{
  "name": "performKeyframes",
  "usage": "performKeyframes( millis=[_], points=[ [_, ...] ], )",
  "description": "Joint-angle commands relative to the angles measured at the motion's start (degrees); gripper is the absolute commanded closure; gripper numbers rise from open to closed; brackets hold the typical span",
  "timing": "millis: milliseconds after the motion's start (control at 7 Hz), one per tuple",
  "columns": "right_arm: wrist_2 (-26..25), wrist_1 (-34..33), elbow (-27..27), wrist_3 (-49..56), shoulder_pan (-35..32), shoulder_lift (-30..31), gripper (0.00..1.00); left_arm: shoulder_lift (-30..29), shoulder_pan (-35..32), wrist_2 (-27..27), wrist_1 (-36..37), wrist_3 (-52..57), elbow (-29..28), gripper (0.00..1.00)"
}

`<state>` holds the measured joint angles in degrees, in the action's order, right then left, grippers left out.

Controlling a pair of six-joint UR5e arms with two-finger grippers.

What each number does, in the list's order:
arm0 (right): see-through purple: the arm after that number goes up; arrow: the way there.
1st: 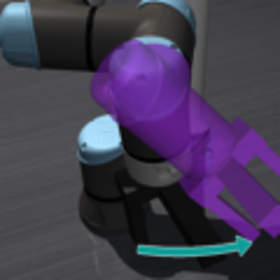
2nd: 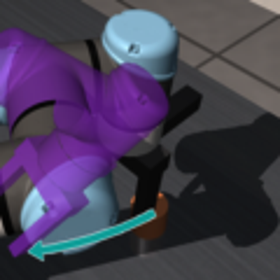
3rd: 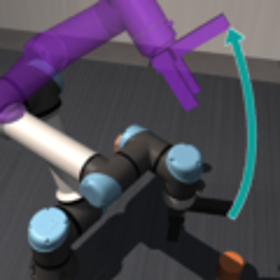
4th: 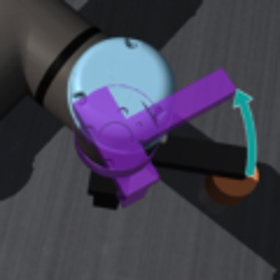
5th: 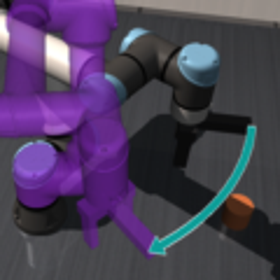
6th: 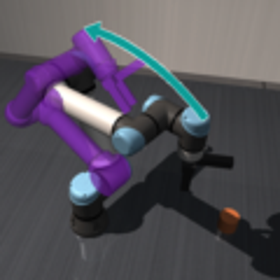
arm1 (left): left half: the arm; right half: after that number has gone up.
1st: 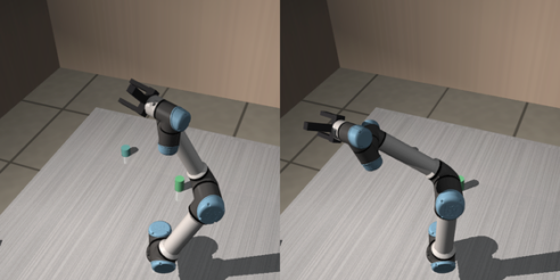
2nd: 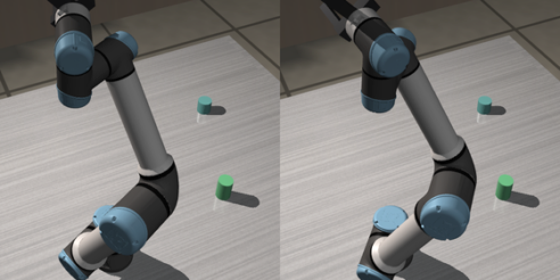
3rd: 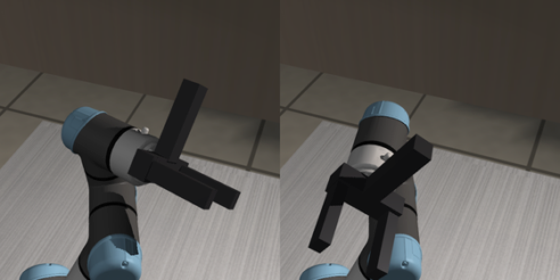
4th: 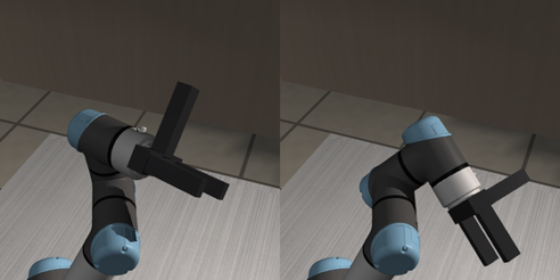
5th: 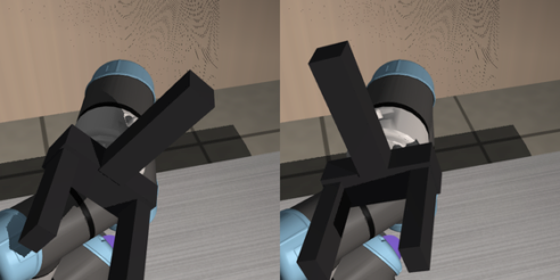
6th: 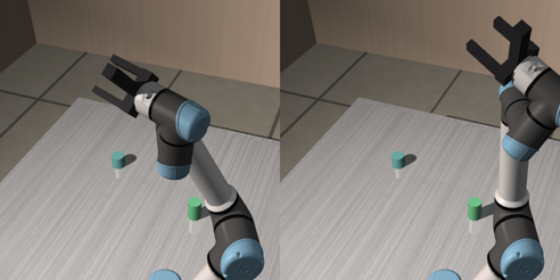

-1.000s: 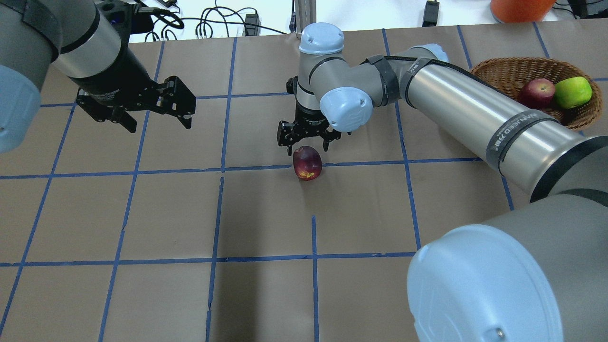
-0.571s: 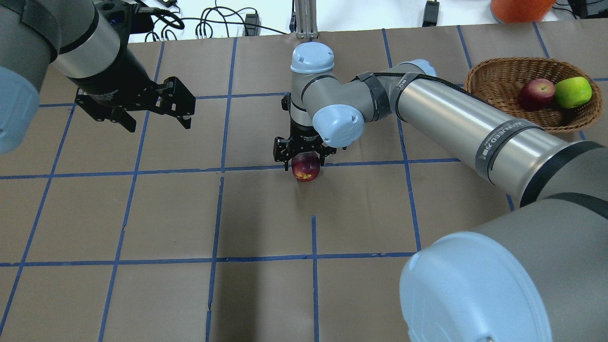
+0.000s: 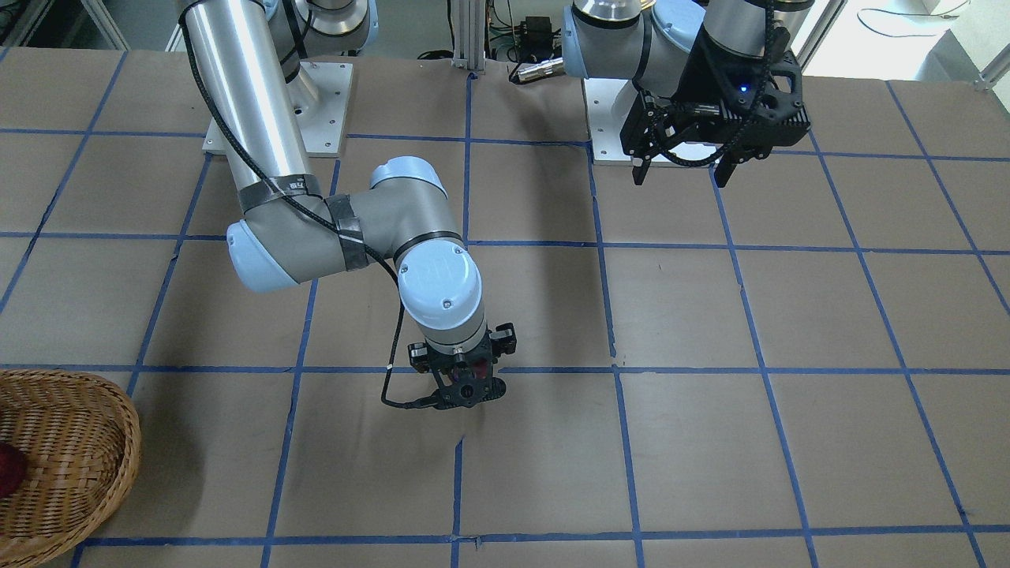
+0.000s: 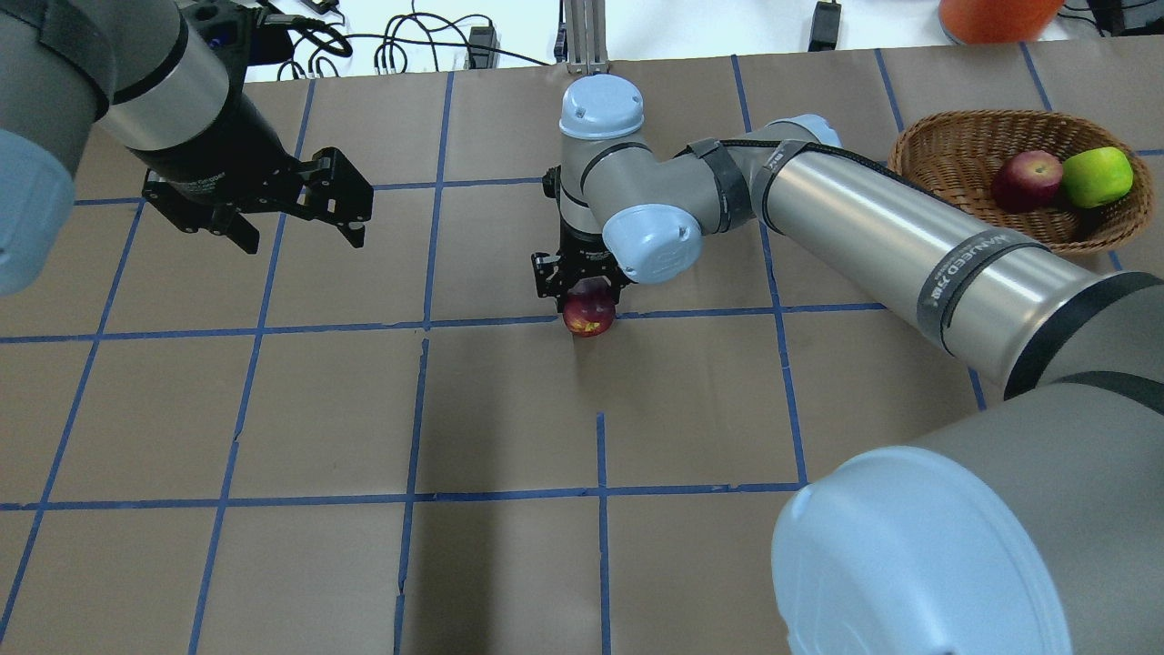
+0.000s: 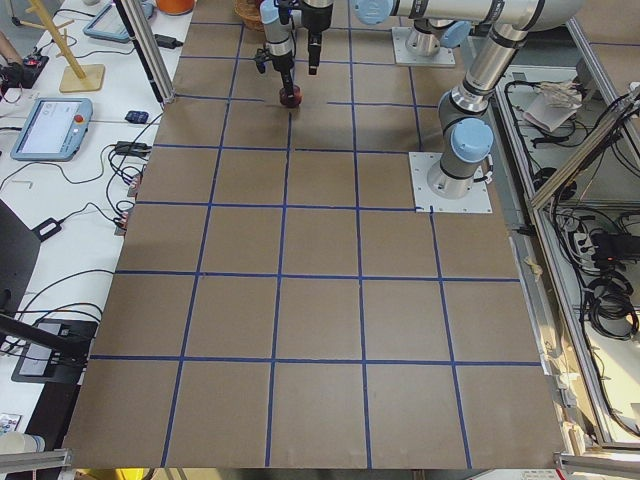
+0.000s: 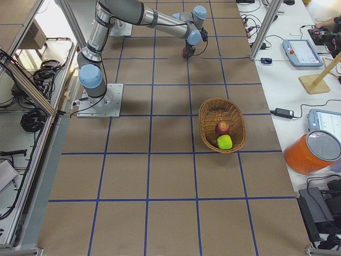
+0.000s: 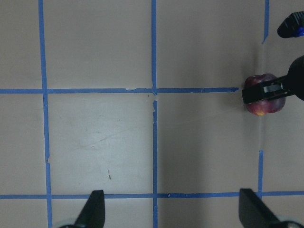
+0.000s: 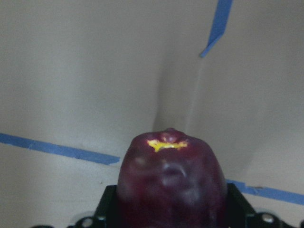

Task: Put all apples into basket
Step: 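Carry the red apple with the right gripper into the basket and open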

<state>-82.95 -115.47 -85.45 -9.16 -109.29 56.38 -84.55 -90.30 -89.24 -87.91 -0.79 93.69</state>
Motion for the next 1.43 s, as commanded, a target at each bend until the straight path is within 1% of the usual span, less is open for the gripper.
performKeyframes(
  millis=[0,143,286,429,571,857,1000,1143,1286],
  points=[
    [-1.16,0.51,1.68,-0.95,7.46,4.86,1.00,0.00,0.12,-0.05,-0.07,0.00,-0.17,0.00],
    [-2.90,2.08,2.21,-0.69,15.00,6.45,1.00,0.00,0.21,-0.14,-1.55,-0.52,-0.87,0.00],
    [-3.87,2.53,2.21,-0.08,20.21,8.90,1.00,0.09,0.30,-0.14,-3.22,-0.61,-1.23,0.00],
    [-7.36,3.84,2.30,2.02,23.91,9.71,1.00,0.09,0.47,-0.14,-3.32,-0.62,-1.14,0.00],
    [-13.49,2.81,2.30,9.52,27.52,9.28,1.00,0.09,0.39,-0.14,-3.06,-0.62,-1.14,0.00],
    [-14.16,-0.09,1.86,21.41,35.61,7.36,1.00,0.18,0.38,-0.14,-3.15,-0.62,-1.14,0.00],
    [-14.34,-4.11,1.95,22.59,37.64,4.39,1.00,0.09,0.38,-0.14,-3.06,-0.62,-1.14,0.00],
    [-14.25,-6.50,1.34,22.78,38.10,2.70,1.00,0.09,0.38,-0.14,-2.97,-0.62,-1.06,0.00],
    [-13.91,-6.09,1.07,22.69,38.01,1.90,0.97,0.09,0.38,-0.14,-3.14,-0.62,-1.14,0.00]
  ],
)
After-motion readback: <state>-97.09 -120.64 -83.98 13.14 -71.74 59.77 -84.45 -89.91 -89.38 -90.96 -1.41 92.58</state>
